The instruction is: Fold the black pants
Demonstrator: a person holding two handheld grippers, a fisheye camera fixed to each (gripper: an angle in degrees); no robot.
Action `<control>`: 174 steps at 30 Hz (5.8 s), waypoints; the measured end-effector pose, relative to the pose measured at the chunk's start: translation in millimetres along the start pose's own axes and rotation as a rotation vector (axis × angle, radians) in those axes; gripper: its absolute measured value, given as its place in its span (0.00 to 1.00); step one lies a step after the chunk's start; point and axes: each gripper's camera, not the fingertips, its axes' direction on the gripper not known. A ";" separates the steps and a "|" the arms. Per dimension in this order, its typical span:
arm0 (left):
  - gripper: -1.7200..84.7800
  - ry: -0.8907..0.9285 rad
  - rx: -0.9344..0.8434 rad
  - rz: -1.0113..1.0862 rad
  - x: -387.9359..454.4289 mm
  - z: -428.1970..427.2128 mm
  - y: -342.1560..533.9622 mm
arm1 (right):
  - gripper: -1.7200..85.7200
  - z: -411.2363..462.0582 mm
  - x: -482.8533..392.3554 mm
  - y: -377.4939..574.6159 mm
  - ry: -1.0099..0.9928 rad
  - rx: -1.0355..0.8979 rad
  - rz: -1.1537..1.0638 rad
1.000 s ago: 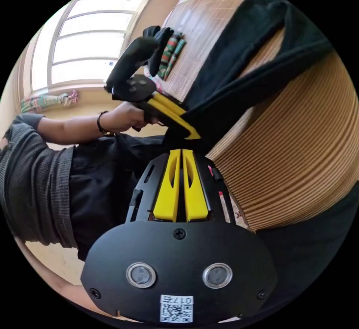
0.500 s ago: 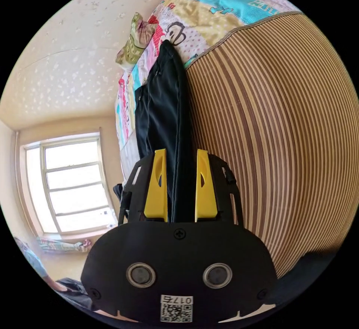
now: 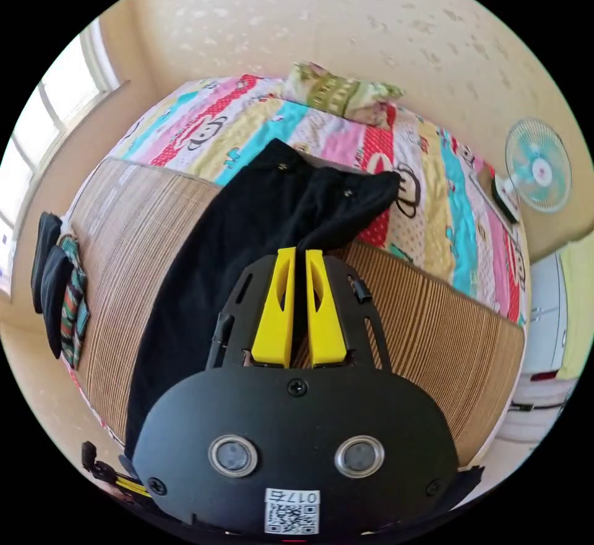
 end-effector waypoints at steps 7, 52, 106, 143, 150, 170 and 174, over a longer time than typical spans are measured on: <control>0.07 -0.068 0.197 -0.144 -45.5 -64.1 33.0 | 0.05 65.2 -38.1 -46.4 -0.457 -0.182 0.231; 0.08 -0.640 -0.302 0.042 -21.3 -102.6 -51.7 | 0.12 41.4 -186.4 438.5 -0.780 -0.772 0.384; 0.01 -0.220 -0.493 -0.116 -55.0 -22.0 -90.1 | 0.05 58.3 2.0 435.1 -1.582 -0.391 0.960; 0.09 -0.743 0.047 0.371 130.7 -73.0 -141.9 | 0.11 38.1 -86.8 496.8 -1.442 -0.745 0.509; 0.01 -0.453 -0.328 0.434 112.5 -36.3 -188.4 | 0.09 -50.5 -103.8 450.4 -1.729 -0.576 0.238; 0.03 -0.020 0.176 -0.132 -50.3 -128.3 -91.0 | 0.07 99.6 24.6 351.6 -1.700 -0.153 0.969; 0.13 -0.066 0.215 -0.086 -36.4 -153.7 -97.1 | 0.09 114.4 24.4 328.2 -1.619 -0.160 0.997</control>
